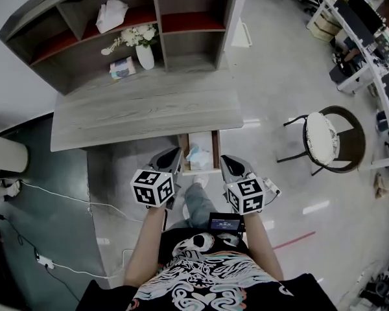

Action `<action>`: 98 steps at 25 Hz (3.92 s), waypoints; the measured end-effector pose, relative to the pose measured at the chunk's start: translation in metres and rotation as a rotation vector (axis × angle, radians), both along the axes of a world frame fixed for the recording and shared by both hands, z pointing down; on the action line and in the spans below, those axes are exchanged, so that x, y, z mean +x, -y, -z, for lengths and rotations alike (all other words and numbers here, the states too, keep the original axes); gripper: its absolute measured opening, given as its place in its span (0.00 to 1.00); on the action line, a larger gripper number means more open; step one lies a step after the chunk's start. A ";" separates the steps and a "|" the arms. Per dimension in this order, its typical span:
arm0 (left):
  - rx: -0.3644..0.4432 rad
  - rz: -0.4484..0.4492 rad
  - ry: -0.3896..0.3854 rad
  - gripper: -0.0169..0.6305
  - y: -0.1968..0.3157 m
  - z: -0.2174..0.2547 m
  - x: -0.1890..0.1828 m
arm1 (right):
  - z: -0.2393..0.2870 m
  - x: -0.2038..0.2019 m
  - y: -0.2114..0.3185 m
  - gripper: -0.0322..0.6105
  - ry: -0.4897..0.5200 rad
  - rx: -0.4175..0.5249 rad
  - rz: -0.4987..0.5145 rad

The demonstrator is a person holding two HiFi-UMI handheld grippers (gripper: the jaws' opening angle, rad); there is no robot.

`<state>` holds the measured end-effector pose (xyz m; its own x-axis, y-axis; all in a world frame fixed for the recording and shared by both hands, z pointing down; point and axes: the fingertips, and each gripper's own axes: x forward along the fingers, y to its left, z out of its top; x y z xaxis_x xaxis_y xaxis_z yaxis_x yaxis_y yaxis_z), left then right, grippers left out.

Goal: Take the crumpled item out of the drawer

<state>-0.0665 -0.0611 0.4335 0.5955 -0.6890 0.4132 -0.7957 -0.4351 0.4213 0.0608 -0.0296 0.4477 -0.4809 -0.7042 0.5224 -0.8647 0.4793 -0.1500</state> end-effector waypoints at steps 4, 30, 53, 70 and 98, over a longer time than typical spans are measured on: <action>-0.007 0.008 0.009 0.03 0.006 -0.005 -0.003 | -0.008 0.000 0.009 0.06 -0.020 -0.007 0.013; -0.306 -0.046 0.181 0.03 0.001 -0.167 0.001 | -0.142 -0.008 0.027 0.06 -0.171 -0.241 0.198; -0.506 -0.164 0.254 0.03 0.000 -0.279 0.023 | -0.255 -0.032 0.041 0.08 -0.252 -0.399 0.437; -0.614 -0.205 0.197 0.03 0.001 -0.309 0.038 | -0.294 -0.051 0.035 0.10 -0.312 -0.422 0.634; -0.596 -0.241 0.256 0.03 0.001 -0.309 0.043 | -0.314 -0.043 0.033 0.06 -0.473 -0.419 0.674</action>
